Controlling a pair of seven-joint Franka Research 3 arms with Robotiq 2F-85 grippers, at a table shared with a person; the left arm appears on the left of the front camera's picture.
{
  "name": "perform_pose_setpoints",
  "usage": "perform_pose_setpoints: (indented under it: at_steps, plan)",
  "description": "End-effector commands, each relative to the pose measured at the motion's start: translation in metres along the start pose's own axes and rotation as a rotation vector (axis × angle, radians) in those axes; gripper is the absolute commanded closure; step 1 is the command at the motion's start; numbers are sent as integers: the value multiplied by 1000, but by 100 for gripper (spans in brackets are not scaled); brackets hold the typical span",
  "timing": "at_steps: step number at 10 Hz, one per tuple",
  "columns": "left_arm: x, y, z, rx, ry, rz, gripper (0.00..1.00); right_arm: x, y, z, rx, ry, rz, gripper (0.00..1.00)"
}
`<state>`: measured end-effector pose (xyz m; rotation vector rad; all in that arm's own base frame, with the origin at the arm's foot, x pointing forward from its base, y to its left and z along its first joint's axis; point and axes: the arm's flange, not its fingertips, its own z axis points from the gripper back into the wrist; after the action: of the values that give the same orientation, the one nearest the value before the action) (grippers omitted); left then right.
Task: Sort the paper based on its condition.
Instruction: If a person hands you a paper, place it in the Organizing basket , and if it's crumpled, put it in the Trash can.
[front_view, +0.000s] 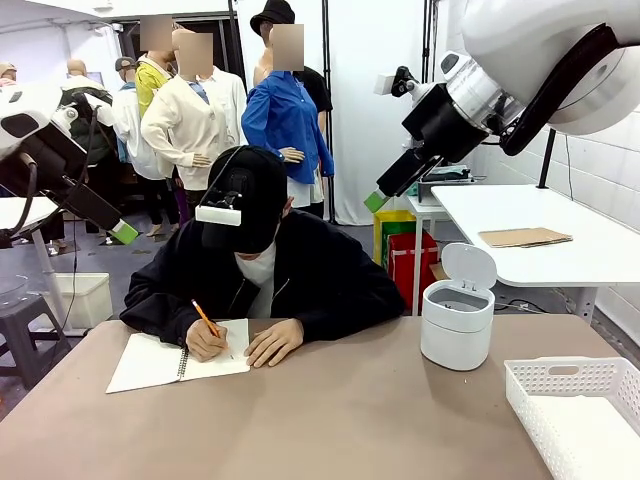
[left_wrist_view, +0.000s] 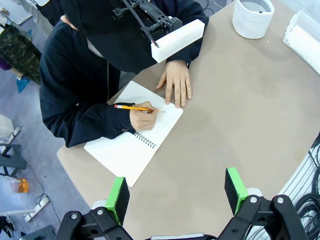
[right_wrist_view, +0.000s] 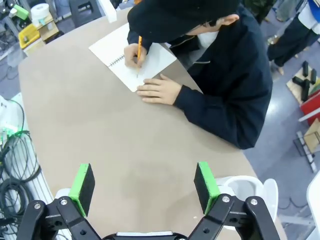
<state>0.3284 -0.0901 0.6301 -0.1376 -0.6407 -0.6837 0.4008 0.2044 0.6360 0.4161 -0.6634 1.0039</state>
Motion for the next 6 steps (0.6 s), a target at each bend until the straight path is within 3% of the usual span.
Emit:
perform_pose_setpoints:
  at_steps: [1, 6]
  plan:
    - [0, 0, 1, 5, 1, 1, 0, 1, 0, -1, 0, -6, 1, 0]
    - [0, 0, 1, 5, 1, 1, 0, 1, 0, -1, 0, -6, 1, 0]
